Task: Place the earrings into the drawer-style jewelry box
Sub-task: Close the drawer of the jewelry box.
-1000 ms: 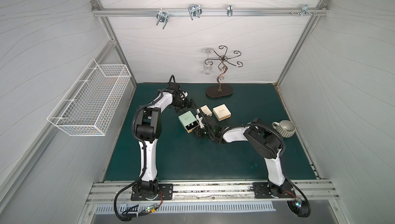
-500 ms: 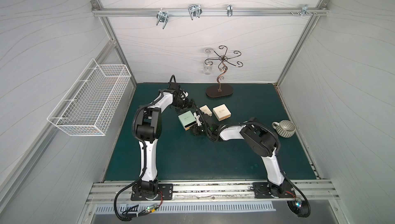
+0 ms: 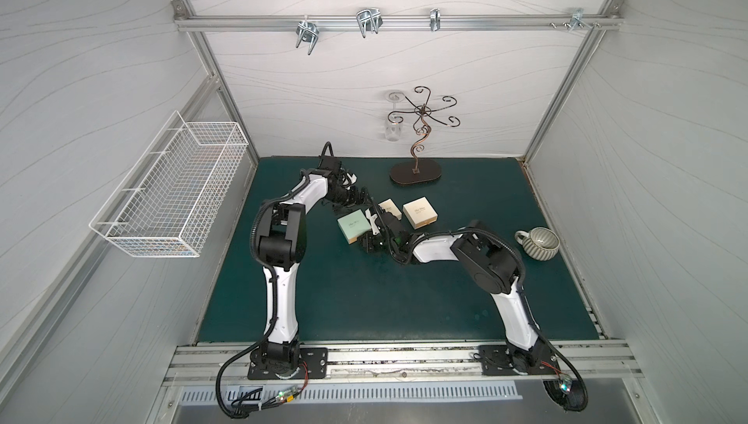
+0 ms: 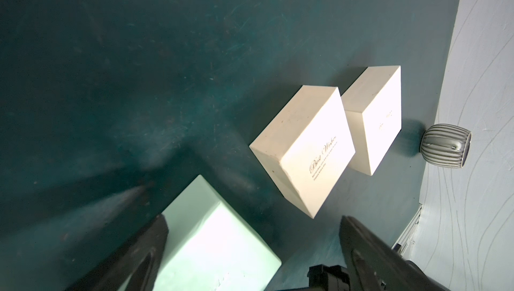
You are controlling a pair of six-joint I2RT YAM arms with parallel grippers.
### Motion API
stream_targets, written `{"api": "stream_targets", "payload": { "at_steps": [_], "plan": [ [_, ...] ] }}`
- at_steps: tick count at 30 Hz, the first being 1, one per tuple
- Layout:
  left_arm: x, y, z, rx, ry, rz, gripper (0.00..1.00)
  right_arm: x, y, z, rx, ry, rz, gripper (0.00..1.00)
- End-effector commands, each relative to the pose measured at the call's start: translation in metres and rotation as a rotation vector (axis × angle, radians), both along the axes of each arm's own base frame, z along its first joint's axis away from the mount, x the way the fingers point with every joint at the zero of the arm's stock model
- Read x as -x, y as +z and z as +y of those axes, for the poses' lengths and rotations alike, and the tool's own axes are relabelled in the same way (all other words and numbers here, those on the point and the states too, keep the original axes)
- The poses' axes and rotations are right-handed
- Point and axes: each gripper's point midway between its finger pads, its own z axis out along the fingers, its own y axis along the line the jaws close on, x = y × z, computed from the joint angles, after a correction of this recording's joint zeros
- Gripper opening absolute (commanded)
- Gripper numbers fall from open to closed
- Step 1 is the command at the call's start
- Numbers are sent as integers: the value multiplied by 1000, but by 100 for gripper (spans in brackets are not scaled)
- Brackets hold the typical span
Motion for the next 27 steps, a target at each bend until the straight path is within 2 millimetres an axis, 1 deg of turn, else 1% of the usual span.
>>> {"api": "stream_targets", "payload": {
  "at_steps": [1,4,8,12,15,17,20,22,26,27],
  "plan": [
    [0,9,-5,13,-27,-17,99,-7,-5,2,-7,-9,11,19],
    [0,8,-5,10,-33,-20,99,-7,-6,2,-11,-11,15,19],
    [0,10,-5,8,-35,-25,99,-5,-1,1,-13,-4,13,19],
    [-3,17,-3,2,-31,-53,99,0,5,-3,-8,7,-5,20],
    [-8,24,1,1,-29,-81,99,5,12,-10,-14,2,-17,20],
    [-11,28,9,-4,-5,-91,99,9,17,-16,-20,7,-27,21],
    [-15,41,18,0,32,-141,99,17,29,-26,-5,28,-55,23],
    [-15,52,25,-18,54,-188,99,20,41,-38,6,24,-87,24],
    [-11,74,41,-56,111,-286,99,14,70,-69,-17,-38,-113,25],
    [-8,80,46,-65,130,-313,99,11,77,-80,-12,-53,-119,25]
  ]
}}
